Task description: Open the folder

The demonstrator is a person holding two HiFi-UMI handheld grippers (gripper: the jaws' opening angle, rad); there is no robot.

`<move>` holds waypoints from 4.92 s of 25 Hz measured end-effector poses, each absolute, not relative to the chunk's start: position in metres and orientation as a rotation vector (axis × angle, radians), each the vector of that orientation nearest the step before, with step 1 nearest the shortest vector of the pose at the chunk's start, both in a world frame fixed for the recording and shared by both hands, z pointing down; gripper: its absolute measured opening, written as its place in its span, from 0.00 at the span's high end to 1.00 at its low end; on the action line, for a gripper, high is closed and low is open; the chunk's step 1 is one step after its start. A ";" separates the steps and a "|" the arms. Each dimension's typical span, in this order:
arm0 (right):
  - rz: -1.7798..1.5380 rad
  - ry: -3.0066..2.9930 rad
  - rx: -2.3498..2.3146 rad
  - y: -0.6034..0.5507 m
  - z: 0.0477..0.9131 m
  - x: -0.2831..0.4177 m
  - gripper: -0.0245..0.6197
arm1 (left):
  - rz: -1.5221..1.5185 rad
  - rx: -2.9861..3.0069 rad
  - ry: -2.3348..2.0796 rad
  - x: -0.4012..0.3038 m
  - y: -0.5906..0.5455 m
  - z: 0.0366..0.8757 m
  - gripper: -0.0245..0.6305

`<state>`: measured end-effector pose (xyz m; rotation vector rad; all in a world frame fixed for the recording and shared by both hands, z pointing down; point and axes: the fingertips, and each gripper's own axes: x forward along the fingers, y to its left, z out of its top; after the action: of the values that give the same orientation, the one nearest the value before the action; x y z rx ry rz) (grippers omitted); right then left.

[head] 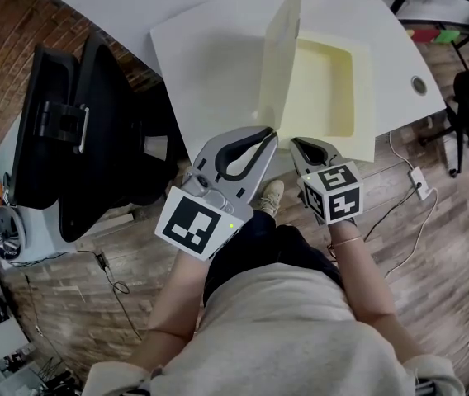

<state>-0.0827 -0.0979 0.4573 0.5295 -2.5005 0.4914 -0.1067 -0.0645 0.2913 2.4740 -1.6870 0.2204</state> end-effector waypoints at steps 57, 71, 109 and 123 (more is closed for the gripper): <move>0.518 -2.442 0.494 -0.096 0.461 -0.070 0.93 | 0.024 1.670 -2.039 -0.269 0.009 0.373 0.93; 0.494 -2.408 0.531 -0.101 0.463 -0.048 0.93 | 0.024 1.585 -2.000 -0.273 0.027 0.409 0.93; 0.422 -2.370 0.575 -0.108 0.462 -0.037 0.93 | -0.084 1.394 -1.847 -0.286 0.052 0.497 0.92; 0.412 -2.368 0.586 -0.109 0.462 -0.037 0.93 | -0.105 1.356 -1.837 -0.288 0.052 0.509 0.91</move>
<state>-0.0367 -0.1086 0.4622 0.5855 -2.3676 0.4122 -0.2876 0.0519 0.5092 1.3557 -1.8372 -0.1051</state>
